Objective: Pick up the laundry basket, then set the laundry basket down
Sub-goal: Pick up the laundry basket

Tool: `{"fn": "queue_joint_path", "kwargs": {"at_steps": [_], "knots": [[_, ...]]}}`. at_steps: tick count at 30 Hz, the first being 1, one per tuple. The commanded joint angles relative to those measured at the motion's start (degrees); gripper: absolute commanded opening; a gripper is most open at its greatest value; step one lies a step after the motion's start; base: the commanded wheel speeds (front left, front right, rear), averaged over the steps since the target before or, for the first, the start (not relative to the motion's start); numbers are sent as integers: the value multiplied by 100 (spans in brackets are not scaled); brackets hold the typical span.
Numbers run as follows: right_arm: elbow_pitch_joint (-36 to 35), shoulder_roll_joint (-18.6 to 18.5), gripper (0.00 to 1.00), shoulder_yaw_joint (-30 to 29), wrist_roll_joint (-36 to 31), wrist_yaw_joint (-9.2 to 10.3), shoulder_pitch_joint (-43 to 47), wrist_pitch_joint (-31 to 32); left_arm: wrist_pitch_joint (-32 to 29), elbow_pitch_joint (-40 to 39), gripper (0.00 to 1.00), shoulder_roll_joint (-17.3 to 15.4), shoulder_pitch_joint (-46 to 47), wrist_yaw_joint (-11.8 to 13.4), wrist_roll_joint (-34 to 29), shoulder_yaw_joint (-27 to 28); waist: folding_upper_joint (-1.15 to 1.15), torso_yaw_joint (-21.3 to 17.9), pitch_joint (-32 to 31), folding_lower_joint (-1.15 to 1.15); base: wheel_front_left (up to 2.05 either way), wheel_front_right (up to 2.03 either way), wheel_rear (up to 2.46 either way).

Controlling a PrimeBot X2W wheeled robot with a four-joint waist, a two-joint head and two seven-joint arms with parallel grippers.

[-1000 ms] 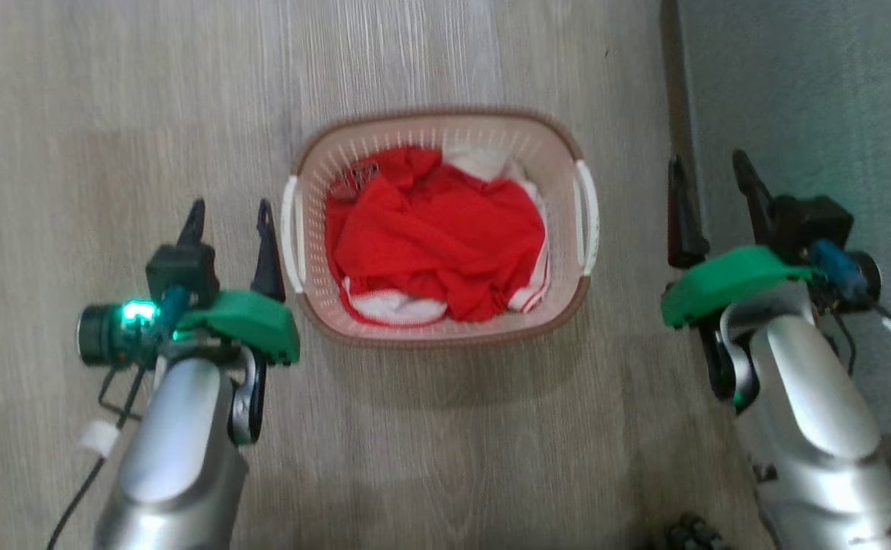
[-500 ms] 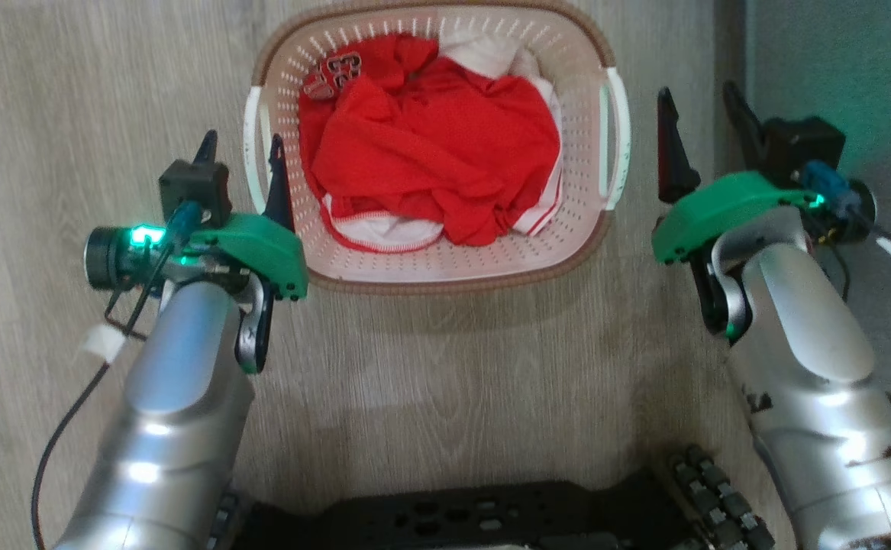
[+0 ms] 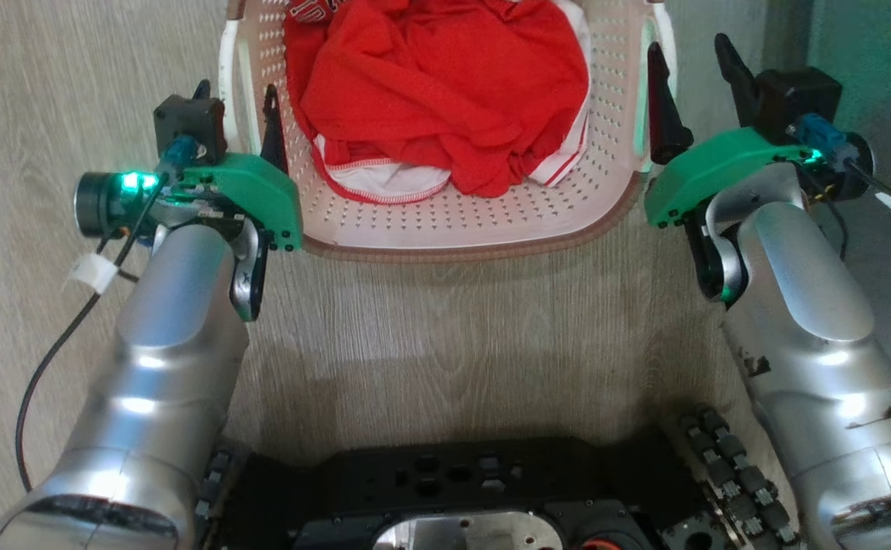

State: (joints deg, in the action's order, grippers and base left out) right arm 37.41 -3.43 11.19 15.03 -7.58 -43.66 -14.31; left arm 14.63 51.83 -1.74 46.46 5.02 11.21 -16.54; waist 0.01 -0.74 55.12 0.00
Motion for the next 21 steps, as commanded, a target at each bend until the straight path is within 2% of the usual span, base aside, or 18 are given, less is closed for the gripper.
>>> {"fn": "queue_joint_path", "kwargs": {"at_steps": [1, 17, 19, 20, 21], "knots": [[-57, 56, 100, 127, 52, 9, 128, -69, 37, 18, 100, -114, -62, 8, 65, 51, -1, 18, 64, 0, 0, 0, 0], [702, 56, 100, 510, 392, 9, -298, -69, 37, 435, 100, -114, 433, 127, 457, -526, -1, 82, 355, 0, 0, 0, 0], [758, 56, 87, 524, 415, 9, -348, -69, 37, 457, 100, -114, 478, 146, 514, -597, -1, 91, 372, 0, 0, 0, 0], [790, 56, 72, 530, 422, 9, -370, -69, 37, 466, 100, -114, 500, 155, 542, -631, -1, 96, 378, 0, 0, 0, 0], [840, 56, 54, 543, 435, 9, -389, -69, 37, 474, 87, -114, 519, 163, 571, -664, -1, 103, 380, 0, 0, 0, 0]]}}
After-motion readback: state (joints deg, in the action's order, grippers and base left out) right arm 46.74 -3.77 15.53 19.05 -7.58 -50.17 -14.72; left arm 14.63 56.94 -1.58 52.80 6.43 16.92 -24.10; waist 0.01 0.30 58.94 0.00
